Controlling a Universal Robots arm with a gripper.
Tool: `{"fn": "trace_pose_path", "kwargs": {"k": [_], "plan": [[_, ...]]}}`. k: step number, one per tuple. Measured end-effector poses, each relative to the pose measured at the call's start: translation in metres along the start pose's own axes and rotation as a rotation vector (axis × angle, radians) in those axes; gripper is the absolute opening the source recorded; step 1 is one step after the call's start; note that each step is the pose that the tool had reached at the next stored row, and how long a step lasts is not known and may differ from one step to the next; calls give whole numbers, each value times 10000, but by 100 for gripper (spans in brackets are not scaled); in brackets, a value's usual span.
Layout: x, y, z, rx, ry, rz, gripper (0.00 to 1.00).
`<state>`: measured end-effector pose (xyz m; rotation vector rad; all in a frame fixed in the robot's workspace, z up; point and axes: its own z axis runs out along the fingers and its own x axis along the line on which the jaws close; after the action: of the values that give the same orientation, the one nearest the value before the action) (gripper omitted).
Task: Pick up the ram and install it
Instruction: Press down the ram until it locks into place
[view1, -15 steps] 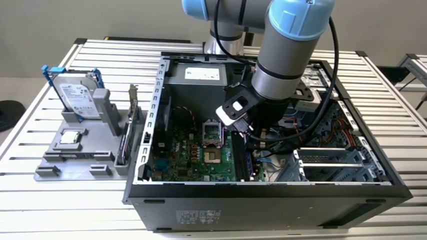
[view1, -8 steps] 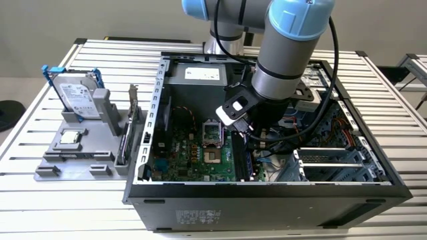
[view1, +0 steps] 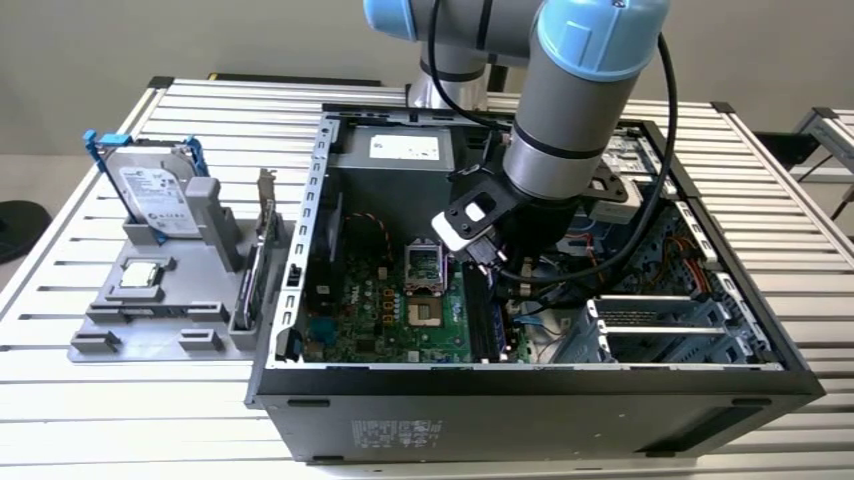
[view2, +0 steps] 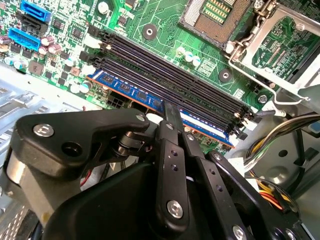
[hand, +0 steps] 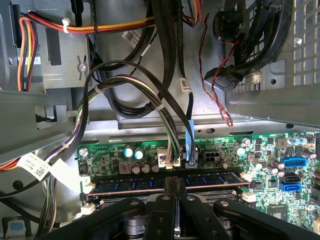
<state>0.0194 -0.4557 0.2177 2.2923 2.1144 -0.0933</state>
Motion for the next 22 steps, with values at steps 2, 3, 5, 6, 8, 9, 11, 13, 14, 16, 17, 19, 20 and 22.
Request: {"fn": "trace_pose_path", "kwargs": {"k": [2, 3, 5, 6, 8, 9, 11, 13, 14, 16, 17, 19, 20, 22], "plan": [[0, 0, -3, -1, 3, -1, 0], [0, 0, -9, -2, 7, 0, 0], [0, -1, -27, -4, 17, 0, 0], [1, -1, -42, -6, 34, 0, 0], [-7, -2, -123, -1, 4, -2, 0], [-9, -4, -162, -2, 10, -1, 0], [-15, -6, -254, -1, 5, 0, 0], [-20, -9, -343, 1, 5, 0, 0], [-23, -10, -390, 1, 4, 1, 0], [-28, -12, -480, 2, 6, 0, 0], [-31, -13, -526, 3, 4, 0, 0], [-36, -15, -616, 3, 2, 0, 0], [-39, -16, -660, 2, 5, 0, 0], [-44, -19, -753, 3, 5, 0, 0]]}}
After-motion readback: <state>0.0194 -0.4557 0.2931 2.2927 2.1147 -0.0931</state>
